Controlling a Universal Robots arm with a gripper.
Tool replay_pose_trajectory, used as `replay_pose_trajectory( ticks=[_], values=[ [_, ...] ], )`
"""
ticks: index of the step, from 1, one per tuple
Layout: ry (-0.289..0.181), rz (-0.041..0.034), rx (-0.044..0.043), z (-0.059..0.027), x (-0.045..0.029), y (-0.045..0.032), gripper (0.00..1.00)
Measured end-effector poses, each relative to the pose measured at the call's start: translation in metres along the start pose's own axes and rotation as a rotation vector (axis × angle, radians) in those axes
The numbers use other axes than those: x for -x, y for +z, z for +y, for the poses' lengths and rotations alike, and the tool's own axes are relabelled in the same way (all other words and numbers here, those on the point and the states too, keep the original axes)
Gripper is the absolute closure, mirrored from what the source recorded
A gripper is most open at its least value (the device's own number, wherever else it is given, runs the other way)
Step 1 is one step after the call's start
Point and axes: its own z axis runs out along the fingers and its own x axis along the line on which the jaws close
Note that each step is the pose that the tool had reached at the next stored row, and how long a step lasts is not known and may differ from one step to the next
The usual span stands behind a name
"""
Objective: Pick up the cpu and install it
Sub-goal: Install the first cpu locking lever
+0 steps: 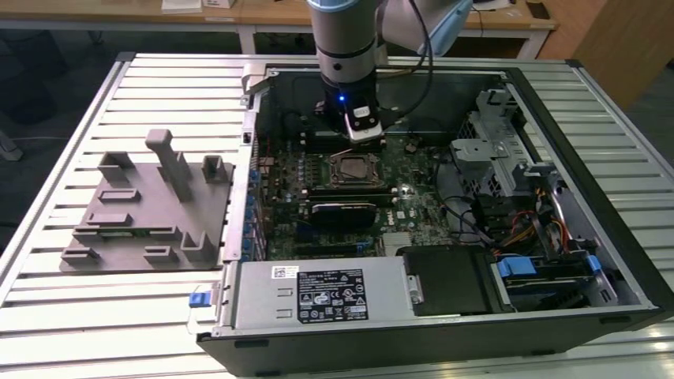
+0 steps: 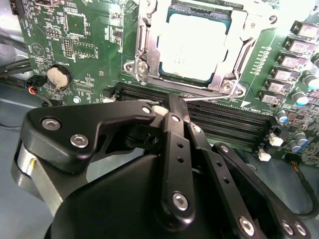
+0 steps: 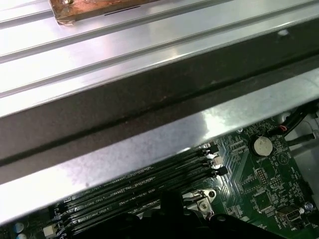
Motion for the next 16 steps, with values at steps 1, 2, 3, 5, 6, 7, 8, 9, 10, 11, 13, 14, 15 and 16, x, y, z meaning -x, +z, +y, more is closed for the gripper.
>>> replay_pose_trajectory(
  ticks=[1, 2, 3, 5, 6, 7, 8, 9, 10, 11, 13, 14, 15, 16],
  values=[
    [0.0, 0.0001, 0.0, 0.0, 0.0, 0.0, 0.89],
    [0.0, 0.0001, -0.0001, 0.0, 0.0, 0.0, 0.89],
    [0.0, 0.0001, -0.0001, 0.0, 0.0, 0.0001, 0.89],
    [0.0, 0.0, 0.0001, 0.0, -0.0001, 0.0003, 0.89],
    [-0.002, -0.0007, 0.001, -0.0001, -0.0001, 0.0009, 0.89],
    [-0.006, -0.0017, 0.002, -0.0002, -0.0002, 0.0016, 0.89],
    [-0.011, -0.0029, 0.0031, -0.0004, -0.0003, 0.0022, 0.89],
    [-0.015, -0.0047, 0.0045, -0.0005, -0.0003, 0.0029, 0.89],
    [-0.017, -0.0062, 0.0055, -0.0007, -0.0004, 0.0038, 0.89],
    [-0.018, -0.0066, 0.0058, -0.0008, -0.0004, 0.0042, 0.89],
    [-0.021, -0.0116, 0.0081, -0.0011, -0.0006, 0.0052, 0.89],
    [-0.023, -0.0152, 0.0098, -0.0011, -0.0007, 0.0059, 0.89],
    [-0.025, -0.0176, 0.011, -0.0012, -0.0007, 0.0064, 0.89],
    [-0.025, -0.018, 0.0114, -0.0013, -0.0007, 0.0066, 0.89]
  ],
)
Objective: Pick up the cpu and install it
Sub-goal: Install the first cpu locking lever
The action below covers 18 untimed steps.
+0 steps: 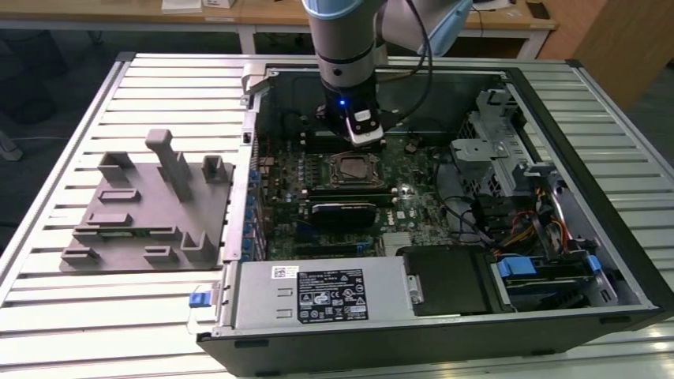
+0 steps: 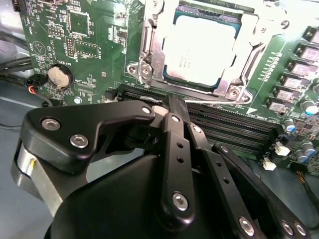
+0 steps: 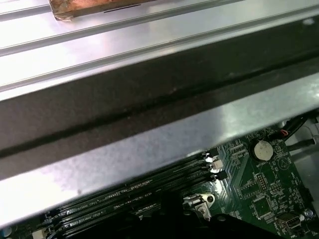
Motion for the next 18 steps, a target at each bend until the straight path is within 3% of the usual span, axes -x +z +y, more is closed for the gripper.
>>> replay_pose_trajectory(
  ticks=[6, 12, 18],
  values=[
    [-0.005, 0.0009, 0.001, -0.0001, -0.0001, 0.0005, 0.89],
    [-0.052, 0.011, 0.0068, -0.0004, -0.0005, 0.0015, 0.89],
    [-0.056, 0.0077, 0.008, -0.0007, -0.001, 0.0026, 0.89]
  ],
)
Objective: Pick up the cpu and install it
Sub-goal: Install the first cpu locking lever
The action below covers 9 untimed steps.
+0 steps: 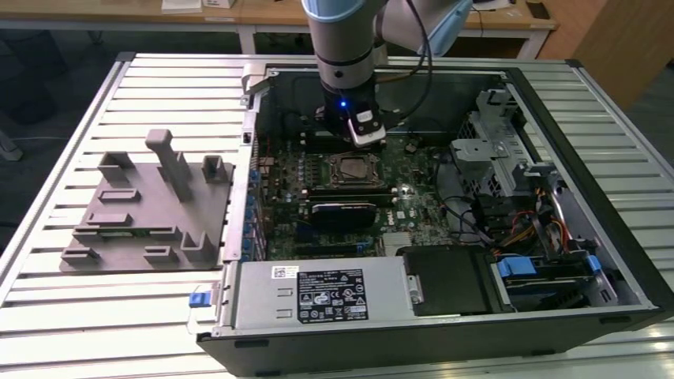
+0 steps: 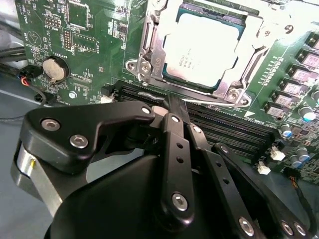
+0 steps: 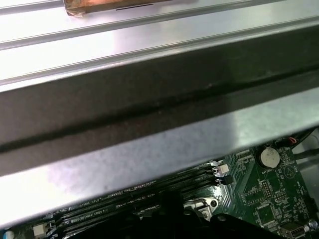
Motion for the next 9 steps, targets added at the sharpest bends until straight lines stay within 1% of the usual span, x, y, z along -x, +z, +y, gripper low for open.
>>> replay_pose_trajectory(
  ticks=[3, 7, 9],
  values=[
    [-0.001, -0.0061, 0.001, -0.0003, -0.0003, 0.0008, 0.89],
    [-0.001, -0.0078, 0.0017, -0.0004, -0.0019, 0.0009, 0.89],
    [-0.002, -0.011, 0.0025, -0.0006, -0.0036, 0.001, 0.89]
  ],
)
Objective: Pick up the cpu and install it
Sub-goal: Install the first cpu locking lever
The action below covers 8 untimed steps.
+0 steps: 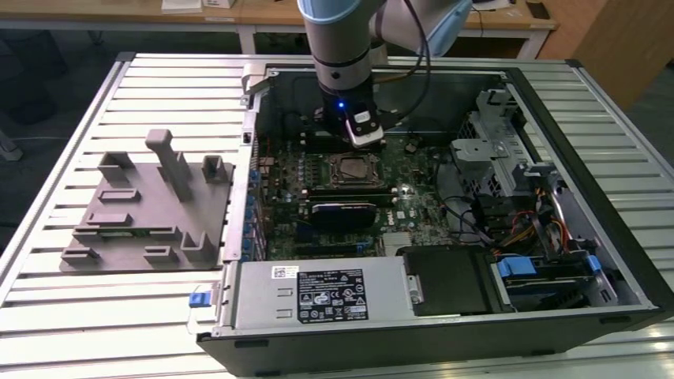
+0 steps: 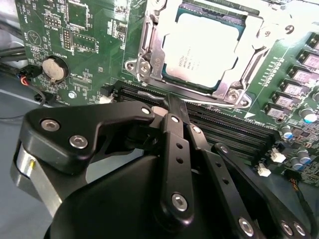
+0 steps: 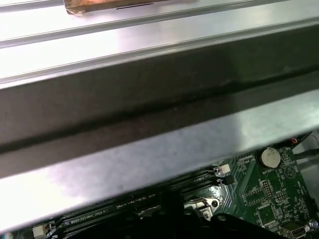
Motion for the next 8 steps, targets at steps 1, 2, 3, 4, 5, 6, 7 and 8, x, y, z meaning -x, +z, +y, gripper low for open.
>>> replay_pose_trajectory(
  ticks=[1, 2, 3, 4, 5, 6, 7, 8],
  values=[
    [-0.001, -0.0026, 0.0002, -0.0001, -0.0007, 0.0001, 0.89],
    [-0.001, -0.0051, 0.0005, -0.0003, -0.0016, 0.0002, 0.89],
    [-0.002, -0.0082, 0.0006, -0.0004, -0.0025, 0.0003, 0.89],
    [-0.002, -0.0109, 0.001, -0.0004, -0.003, 0.0007, 0.89],
    [-0.003, -0.0141, 0.0013, -0.0004, -0.0034, 0.0011, 0.89],
    [-0.003, -0.017, 0.0015, -0.0005, -0.0036, 0.0014, 0.89],
    [-0.004, -0.0199, 0.0019, -0.0006, -0.0037, 0.0018, 0.89],
    [-0.005, -0.0227, 0.0023, -0.0007, -0.0038, 0.0023, 0.89]
  ],
)
